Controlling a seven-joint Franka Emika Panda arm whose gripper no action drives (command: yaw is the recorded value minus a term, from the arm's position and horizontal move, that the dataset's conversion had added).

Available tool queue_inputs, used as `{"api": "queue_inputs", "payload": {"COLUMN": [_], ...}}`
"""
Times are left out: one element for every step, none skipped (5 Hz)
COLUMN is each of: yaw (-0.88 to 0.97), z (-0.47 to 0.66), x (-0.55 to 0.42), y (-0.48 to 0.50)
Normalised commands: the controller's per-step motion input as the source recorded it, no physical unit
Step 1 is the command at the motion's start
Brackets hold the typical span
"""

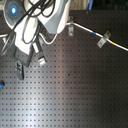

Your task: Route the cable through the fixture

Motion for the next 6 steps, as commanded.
{"api": "queue_inputs", "payload": {"yaw": [0.00, 0.00, 0.00, 0.00, 0.00, -0.11], "z": [0.53, 0.54, 0.43, 0.41, 0.52, 0.06], "x": [-0.127, -0.146, -0.248, -0.264, -0.259, -0.090], "y": [0.150, 0.181, 0.169, 0.223, 0.203, 0.043]}}
